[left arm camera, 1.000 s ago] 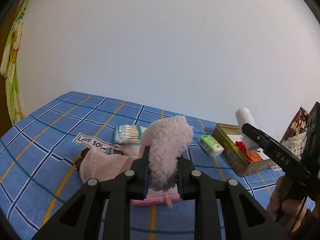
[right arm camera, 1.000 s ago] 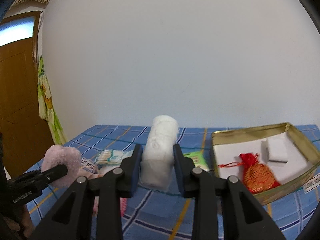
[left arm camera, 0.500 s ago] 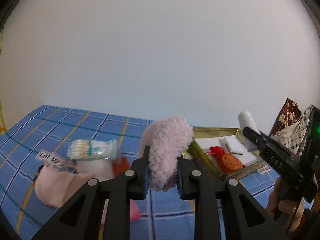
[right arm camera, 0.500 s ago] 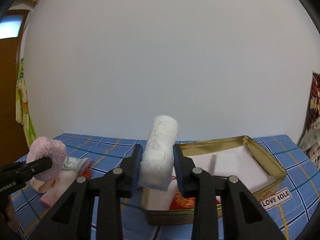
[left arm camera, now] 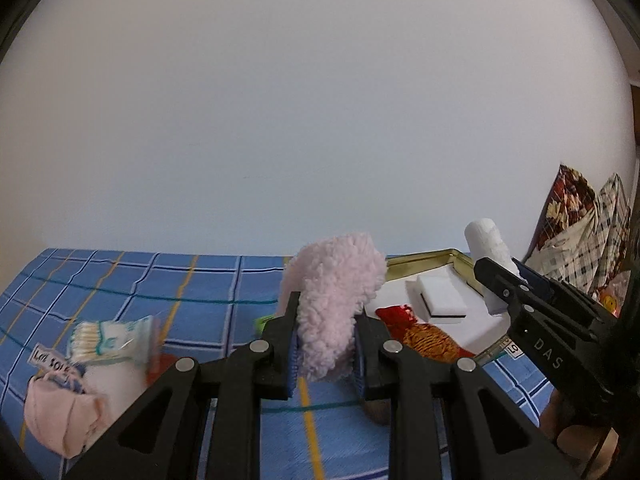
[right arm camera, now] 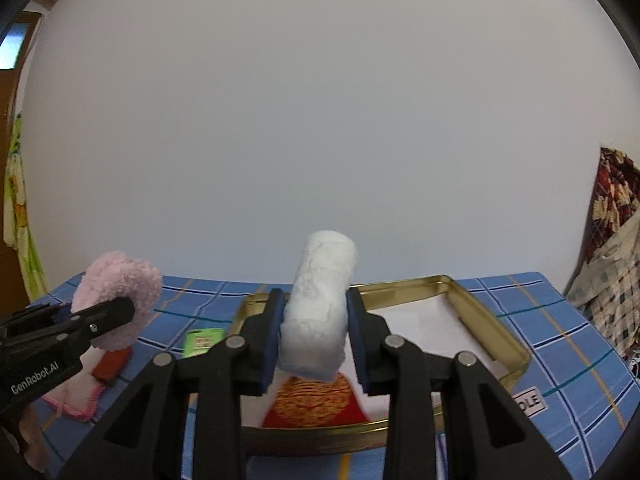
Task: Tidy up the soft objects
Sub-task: 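Carry the rolled towel and pink sock over the gold tin with both tools, then lower the towel and sock into the tin and open both tools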
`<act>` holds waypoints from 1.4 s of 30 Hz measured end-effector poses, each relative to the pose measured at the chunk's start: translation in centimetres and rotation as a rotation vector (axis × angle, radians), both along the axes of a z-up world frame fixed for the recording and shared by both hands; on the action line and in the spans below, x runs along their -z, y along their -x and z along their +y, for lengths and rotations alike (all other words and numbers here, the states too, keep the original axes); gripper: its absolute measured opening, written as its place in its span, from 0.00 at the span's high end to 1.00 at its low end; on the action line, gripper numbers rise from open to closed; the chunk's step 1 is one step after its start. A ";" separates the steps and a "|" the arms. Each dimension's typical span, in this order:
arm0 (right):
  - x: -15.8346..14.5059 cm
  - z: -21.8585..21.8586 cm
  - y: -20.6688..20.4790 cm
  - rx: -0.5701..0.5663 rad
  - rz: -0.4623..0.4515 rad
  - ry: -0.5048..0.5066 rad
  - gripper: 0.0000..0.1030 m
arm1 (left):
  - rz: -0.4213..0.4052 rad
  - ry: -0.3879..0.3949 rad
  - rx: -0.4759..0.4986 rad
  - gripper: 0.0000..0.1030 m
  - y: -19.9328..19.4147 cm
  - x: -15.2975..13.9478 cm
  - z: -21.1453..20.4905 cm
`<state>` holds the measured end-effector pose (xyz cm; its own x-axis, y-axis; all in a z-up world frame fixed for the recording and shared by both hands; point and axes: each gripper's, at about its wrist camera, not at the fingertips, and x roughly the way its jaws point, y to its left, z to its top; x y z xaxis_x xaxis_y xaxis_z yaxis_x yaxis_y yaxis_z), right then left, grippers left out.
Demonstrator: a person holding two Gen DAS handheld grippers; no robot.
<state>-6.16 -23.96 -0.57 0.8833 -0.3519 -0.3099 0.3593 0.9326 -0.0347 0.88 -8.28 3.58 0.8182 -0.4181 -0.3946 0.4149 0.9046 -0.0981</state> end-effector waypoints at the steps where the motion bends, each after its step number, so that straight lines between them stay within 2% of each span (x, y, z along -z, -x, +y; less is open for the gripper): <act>1: 0.0 -0.5 0.1 0.013 0.001 -0.001 0.70 | 0.000 -0.001 0.006 0.77 -0.1 0.0 -0.4; 14: 0.4 -4.7 -0.1 0.121 0.033 -0.027 0.70 | 0.020 -0.011 0.052 0.77 -2.1 0.1 -6.0; 22: 0.5 -6.5 -0.3 0.165 0.045 -0.007 0.70 | 0.043 -0.028 0.078 0.77 -2.7 0.9 -9.3; 28: -0.2 -6.3 0.5 0.185 0.055 -0.007 0.70 | 0.046 -0.031 0.086 0.77 -2.9 0.9 -10.2; 42: 0.8 -10.1 0.2 0.211 0.129 -0.008 0.70 | 0.064 -0.071 0.086 0.77 -3.6 2.0 -12.1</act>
<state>-6.40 -34.03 -1.32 0.7431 -0.5217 -0.4190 0.5394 0.8376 -0.0862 4.45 -20.37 1.57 0.7529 -0.4546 -0.4759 0.4859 0.8717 -0.0638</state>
